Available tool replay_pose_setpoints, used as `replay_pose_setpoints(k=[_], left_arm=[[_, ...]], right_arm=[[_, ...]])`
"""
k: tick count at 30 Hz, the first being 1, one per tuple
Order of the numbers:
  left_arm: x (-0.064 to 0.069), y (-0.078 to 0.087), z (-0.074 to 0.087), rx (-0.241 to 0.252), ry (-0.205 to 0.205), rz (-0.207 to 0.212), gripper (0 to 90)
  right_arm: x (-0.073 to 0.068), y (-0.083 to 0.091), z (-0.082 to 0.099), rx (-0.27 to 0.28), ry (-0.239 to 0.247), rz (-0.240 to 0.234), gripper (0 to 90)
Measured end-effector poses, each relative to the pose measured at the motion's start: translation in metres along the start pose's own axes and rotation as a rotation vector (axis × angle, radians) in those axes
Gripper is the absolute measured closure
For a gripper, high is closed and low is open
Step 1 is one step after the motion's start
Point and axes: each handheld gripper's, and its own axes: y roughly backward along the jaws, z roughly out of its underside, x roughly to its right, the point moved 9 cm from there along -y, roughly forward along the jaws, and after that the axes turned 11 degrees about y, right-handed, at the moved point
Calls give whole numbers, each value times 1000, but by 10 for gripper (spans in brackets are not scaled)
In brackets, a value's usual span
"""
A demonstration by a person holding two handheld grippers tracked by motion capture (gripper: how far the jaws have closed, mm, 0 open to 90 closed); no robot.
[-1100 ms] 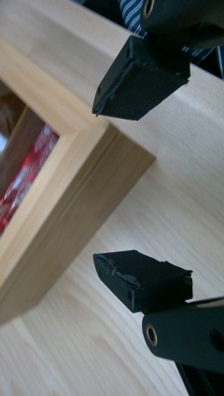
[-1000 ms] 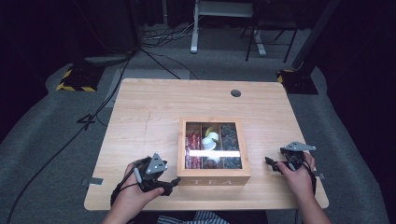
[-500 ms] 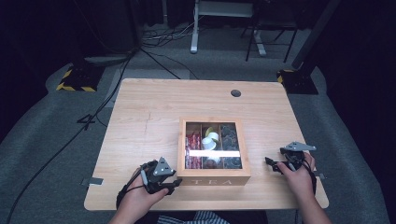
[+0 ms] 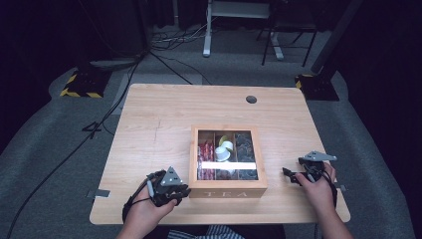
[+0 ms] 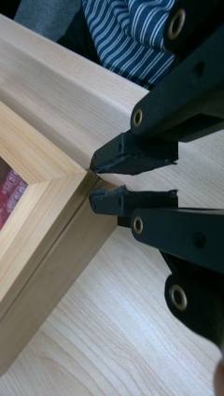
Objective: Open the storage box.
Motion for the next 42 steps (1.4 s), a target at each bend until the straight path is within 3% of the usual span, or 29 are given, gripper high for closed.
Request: replay_pose_setpoints(k=[11,12,13,14,15,16,19,21,23,24,25,27,30,34,39,42], left_arm=[[2,1,-2,17,-18,-8,817],[2,1,-2,14,-21,-6,816],[2,1,-2,14,-21,-6,816],[2,1,-3,16,-23,-5,816],[2,1,-3,16,-23,-5,815],[3,1,-3,24,-23,-2,815],[3,3,-5,39,-23,-2,813],[3,4,-6,43,-26,-2,813],[4,7,-9,69,-32,-5,813],[4,7,-9,69,-32,-5,814],[4,8,-11,85,-30,-5,814],[4,10,-12,99,-36,-5,814],[5,12,-14,118,-38,-6,814],[5,14,-17,141,-32,-6,814],[5,13,-17,142,-32,-3,813],[5,13,-17,139,-33,-7,813]], right_arm=[[-3,2,0,14,6,-23,205],[-6,5,-1,32,-26,-51,209],[-6,5,-1,32,-26,-51,209],[-11,9,-3,50,-16,-82,209],[-11,9,-3,50,-16,-82,209],[-12,17,-11,73,32,-68,209],[-16,30,-27,142,23,-48,242],[-19,34,-32,157,29,-55,245],[-38,43,-39,135,104,-117,244],[-38,43,-39,135,104,-117,244],[-55,48,-43,94,217,-151,297],[-71,55,-50,92,309,-176,329],[-91,62,-65,145,358,-205,320],[-110,65,-73,164,412,-224,312],[-127,62,-85,237,448,-210,273],[-133,57,-90,269,483,-172,233]])
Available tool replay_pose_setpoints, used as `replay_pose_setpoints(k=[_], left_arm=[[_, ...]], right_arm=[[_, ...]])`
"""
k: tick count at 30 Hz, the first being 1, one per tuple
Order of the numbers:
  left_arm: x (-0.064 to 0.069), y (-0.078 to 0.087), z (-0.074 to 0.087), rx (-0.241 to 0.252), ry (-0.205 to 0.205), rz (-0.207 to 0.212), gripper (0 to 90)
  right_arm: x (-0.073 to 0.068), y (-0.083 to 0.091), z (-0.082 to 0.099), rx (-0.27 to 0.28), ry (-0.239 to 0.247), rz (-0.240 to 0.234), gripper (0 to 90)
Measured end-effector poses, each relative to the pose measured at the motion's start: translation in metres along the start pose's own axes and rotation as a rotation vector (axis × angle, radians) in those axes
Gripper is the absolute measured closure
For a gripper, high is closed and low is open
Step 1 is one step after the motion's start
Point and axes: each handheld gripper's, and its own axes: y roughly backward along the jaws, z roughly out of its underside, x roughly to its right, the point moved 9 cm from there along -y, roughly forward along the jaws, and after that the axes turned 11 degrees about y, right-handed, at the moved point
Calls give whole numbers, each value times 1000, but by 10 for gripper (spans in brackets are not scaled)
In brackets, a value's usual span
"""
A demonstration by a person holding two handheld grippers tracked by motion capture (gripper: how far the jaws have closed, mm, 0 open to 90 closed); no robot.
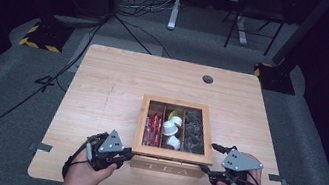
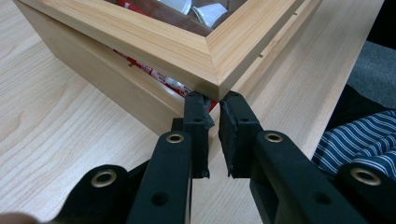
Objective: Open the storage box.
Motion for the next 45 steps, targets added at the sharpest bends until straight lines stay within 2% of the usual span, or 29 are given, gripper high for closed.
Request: replay_pose_setpoints(k=[1,2,6,8,13,18,23,27,28,31,33,34,40,42,43,45], left_arm=[[0,0,0,0,0,0,811],[0,-1,0,8,0,-1,809],[0,-1,-1,12,-1,-1,808],[0,-1,-1,13,-5,-3,807],[0,-2,-1,12,-10,-3,795],[-1,-3,-2,21,-14,-7,782],[-2,-2,-7,57,-24,-12,769],[-4,-1,-10,89,-42,-40,670],[-5,-1,-12,110,-43,-48,654],[-6,0,-17,151,-33,-52,579],[-7,0,-18,158,-26,-53,547],[-8,1,-20,174,-20,-60,497],[-15,2,-23,162,-12,-89,379],[-25,4,-21,134,-3,-128,362],[-25,4,-21,134,-3,-128,351],[-38,3,-18,107,16,-149,346]], right_arm=[[0,0,0,0,0,0,233],[0,-2,-1,1,12,23,231],[1,-5,-4,18,54,69,224],[1,-7,-4,19,86,83,219],[3,-11,-4,39,123,113,218],[4,-11,-3,60,111,119,222],[6,-8,-6,87,98,118,241],[8,-5,-8,103,84,116,253],[9,-4,-9,111,75,115,262],[11,-2,-11,119,72,117,281],[12,-1,-12,122,71,117,284],[13,0,-14,125,70,117,289],[20,6,-23,150,52,119,320],[24,8,-28,164,41,117,339],[24,8,-28,164,41,117,339],[30,12,-36,186,38,105,390]])
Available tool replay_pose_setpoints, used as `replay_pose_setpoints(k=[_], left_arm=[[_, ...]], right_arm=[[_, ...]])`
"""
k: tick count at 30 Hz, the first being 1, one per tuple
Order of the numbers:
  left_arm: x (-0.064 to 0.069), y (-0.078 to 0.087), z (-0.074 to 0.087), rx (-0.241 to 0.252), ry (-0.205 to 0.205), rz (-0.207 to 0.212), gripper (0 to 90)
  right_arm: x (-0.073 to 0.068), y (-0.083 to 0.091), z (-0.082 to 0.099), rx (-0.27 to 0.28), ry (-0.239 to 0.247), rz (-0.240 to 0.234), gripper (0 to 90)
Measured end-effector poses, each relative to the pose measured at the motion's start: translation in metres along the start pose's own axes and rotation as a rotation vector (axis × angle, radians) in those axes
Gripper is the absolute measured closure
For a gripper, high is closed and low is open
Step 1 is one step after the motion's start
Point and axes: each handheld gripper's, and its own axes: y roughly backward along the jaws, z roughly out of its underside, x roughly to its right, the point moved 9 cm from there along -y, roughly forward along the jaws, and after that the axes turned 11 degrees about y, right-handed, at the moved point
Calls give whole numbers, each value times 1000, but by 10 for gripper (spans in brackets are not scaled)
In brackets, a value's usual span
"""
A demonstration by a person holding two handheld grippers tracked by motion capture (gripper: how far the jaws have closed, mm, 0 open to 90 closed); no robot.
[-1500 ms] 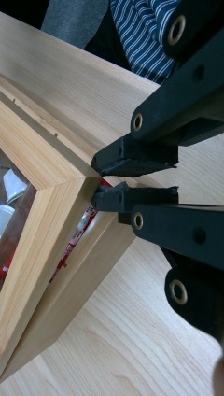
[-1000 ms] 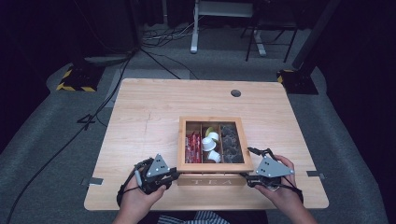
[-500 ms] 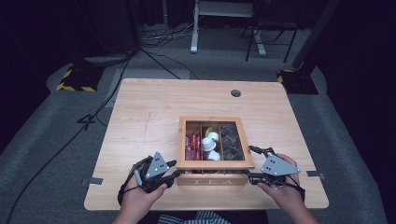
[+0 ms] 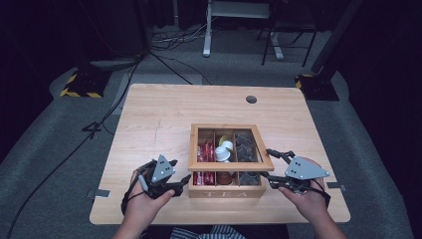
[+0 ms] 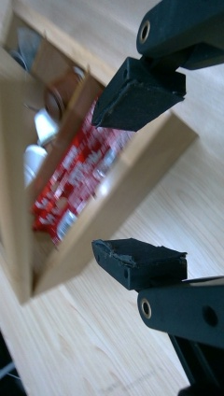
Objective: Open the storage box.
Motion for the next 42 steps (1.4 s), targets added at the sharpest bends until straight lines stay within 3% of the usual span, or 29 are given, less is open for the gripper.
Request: replay_pose_setpoints(k=[2,3,5,9,14,18,21,24,26,34,35,42], left_arm=[[-5,-1,1,-6,7,-10,339],[-16,-4,6,-24,8,-42,335],[-21,-6,9,-34,10,-53,329],[-44,-13,22,-75,24,-92,317],[-68,-14,41,-110,90,-89,303],[-89,-14,59,-141,88,-155,299],[-104,-17,68,-147,89,-198,295],[-108,-21,72,-137,99,-194,285],[-116,-24,80,-144,89,-217,282],[-123,-21,84,-110,122,-216,263],[-123,-21,86,-108,168,-200,265],[-125,-19,89,-116,229,-186,261]], right_arm=[[2,0,-3,4,-3,-5,401],[6,-1,-8,10,-20,-14,416],[11,-1,-12,16,-33,-21,430],[16,-2,-17,17,-37,-40,448],[24,-3,-22,20,-34,-58,480],[32,-3,-29,15,-15,-68,509],[39,-5,-33,32,-33,-78,519],[45,-7,-35,45,-48,-79,523],[53,-9,-40,55,-49,-69,534],[70,-14,-47,76,-66,-62,547],[74,-16,-48,76,-68,-60,559],[89,-22,-54,79,-81,-53,571]])
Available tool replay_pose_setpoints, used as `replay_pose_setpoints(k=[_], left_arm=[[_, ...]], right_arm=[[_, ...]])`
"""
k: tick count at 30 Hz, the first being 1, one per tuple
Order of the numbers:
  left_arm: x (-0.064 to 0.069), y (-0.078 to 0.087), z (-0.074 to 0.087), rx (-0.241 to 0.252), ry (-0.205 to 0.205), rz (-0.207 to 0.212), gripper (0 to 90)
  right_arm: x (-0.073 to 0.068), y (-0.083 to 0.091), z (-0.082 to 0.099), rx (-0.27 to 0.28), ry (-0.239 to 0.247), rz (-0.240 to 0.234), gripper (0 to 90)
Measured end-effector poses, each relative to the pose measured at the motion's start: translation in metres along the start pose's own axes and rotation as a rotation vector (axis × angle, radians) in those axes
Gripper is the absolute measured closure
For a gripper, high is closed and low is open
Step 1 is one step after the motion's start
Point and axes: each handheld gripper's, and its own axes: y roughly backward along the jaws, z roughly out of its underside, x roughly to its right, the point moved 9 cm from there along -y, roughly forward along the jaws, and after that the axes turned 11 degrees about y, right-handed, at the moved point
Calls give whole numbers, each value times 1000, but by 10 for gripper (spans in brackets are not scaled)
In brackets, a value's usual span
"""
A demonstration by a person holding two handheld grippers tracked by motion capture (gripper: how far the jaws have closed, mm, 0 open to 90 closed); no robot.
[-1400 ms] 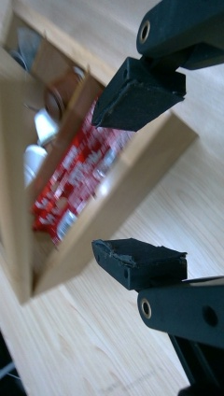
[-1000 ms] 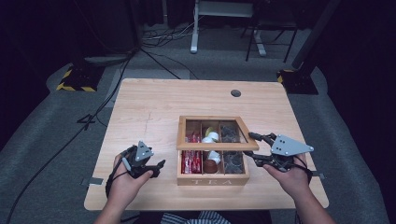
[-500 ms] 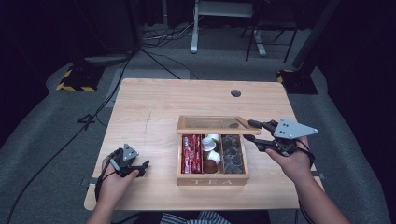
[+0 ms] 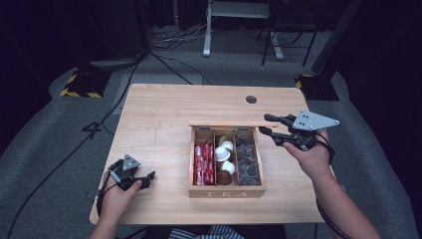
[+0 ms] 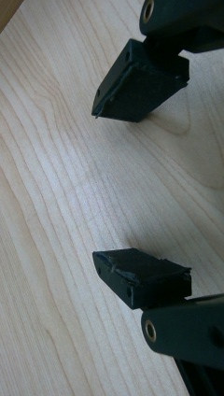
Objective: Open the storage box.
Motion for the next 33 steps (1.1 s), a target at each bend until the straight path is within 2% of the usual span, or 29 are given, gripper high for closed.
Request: replay_pose_setpoints(k=[3,14,19,25,33], left_arm=[[-1,0,0,1,-8,-2,259],[0,-2,-1,0,0,0,239],[0,-2,-1,-2,-2,-1,236],[0,-2,-2,-5,-4,0,233],[0,-2,-2,-4,-6,0,229]], right_arm=[[7,-3,-3,-8,1,8,579],[31,-14,-10,-20,-7,39,593],[45,-22,-13,-29,0,77,587],[63,-34,-14,-26,-44,104,563],[78,-46,-13,-46,-66,125,536]])
